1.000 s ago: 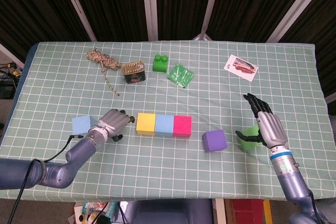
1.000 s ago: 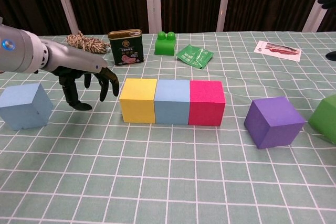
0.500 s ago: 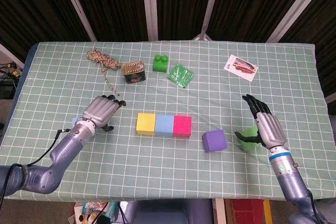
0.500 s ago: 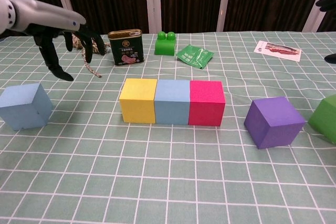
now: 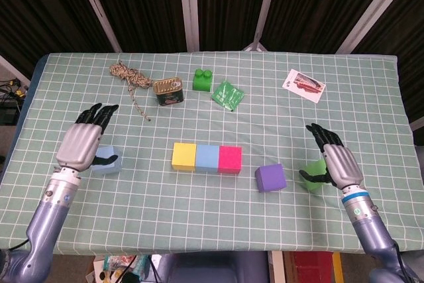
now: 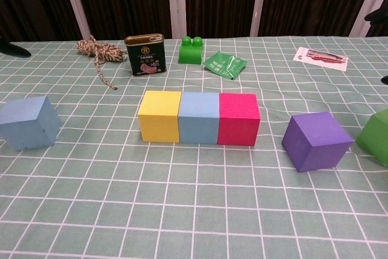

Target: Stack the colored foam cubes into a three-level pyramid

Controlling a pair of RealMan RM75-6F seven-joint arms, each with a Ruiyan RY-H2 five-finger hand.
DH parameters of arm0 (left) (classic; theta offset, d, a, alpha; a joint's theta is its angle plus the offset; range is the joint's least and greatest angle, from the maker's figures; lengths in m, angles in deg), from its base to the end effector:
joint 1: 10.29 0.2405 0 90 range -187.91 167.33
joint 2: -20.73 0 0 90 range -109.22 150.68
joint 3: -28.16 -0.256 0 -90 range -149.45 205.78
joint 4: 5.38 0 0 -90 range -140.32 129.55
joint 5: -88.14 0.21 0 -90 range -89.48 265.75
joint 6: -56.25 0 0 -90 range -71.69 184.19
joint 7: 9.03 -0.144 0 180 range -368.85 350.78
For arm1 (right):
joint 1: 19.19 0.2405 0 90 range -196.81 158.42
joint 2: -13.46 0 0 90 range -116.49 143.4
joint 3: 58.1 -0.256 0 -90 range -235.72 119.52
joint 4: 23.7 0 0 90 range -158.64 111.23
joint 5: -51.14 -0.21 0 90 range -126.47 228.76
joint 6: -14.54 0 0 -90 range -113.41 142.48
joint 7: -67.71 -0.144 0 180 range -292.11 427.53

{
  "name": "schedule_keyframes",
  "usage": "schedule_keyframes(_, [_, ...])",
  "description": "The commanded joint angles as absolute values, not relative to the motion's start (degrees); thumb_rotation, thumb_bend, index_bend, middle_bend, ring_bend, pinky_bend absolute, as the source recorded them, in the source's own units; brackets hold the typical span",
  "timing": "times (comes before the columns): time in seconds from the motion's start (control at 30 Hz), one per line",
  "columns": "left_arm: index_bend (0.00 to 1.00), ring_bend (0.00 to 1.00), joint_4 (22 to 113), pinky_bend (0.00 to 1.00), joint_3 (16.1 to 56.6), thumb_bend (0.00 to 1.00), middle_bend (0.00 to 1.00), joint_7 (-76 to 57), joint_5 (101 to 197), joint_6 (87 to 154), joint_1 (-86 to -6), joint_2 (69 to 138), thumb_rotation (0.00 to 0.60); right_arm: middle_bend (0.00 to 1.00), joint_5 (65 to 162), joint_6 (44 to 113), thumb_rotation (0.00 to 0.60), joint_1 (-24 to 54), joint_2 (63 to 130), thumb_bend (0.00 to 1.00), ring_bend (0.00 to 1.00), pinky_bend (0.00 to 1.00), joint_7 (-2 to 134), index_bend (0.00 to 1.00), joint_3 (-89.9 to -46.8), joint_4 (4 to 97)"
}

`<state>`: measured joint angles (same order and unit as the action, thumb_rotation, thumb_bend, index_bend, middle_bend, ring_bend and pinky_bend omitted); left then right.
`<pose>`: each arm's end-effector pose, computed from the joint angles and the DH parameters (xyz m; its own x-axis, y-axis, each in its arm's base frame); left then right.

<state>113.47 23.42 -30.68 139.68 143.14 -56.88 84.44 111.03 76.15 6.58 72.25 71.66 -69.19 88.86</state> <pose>-0.1476 0.2911 0.1247 0.3915 0.0888 0.9159 0.9146 -0.1470 -0.3767 -0.2089 -0.2804 0.1299 0.1213 -0.2677 0.9558 -0.9926 -0.0248 0.1190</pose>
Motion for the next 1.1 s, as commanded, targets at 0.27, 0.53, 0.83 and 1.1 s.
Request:
schedule_keyframes(0.27, [0.00,0.01,113.4,0.08,19.8,0.06,0.07,-30.1,153.3,154.5,-45.4,86.5,0.600,0.00,109.1,72.9,0.600,7.2,68.6,0.25,0.00,0.00,76.4,0.00,-66.3,87.7])
schedule_keyframes(0.53, [0.00,0.01,113.4,0.08,21.3,0.06,0.07,-31.0,157.4,155.1,-41.5,86.7,0.600,0.00,112.0,72.5,0.600,6.1,66.8,0.25,0.00,0.00,77.0,0.00,-64.1,86.9])
schedule_keyframes(0.83, [0.00,0.01,113.2,0.08,22.9,0.06,0.07,-32.0,159.3,152.1,-39.3,86.5,0.600,0.00,114.5,69.5,0.600,7.3,68.4,0.25,0.00,0.00,78.7,0.00,-62.3,83.0])
schedule_keyframes(1.1, [0.00,0.01,113.2,0.08,24.9,0.06,0.07,-32.3,160.0,150.4,-37.8,86.3,0.600,0.06,118.0,65.5,0.600,8.0,73.0,0.25,0.02,0.00,76.6,0.00,-60.2,74.3])
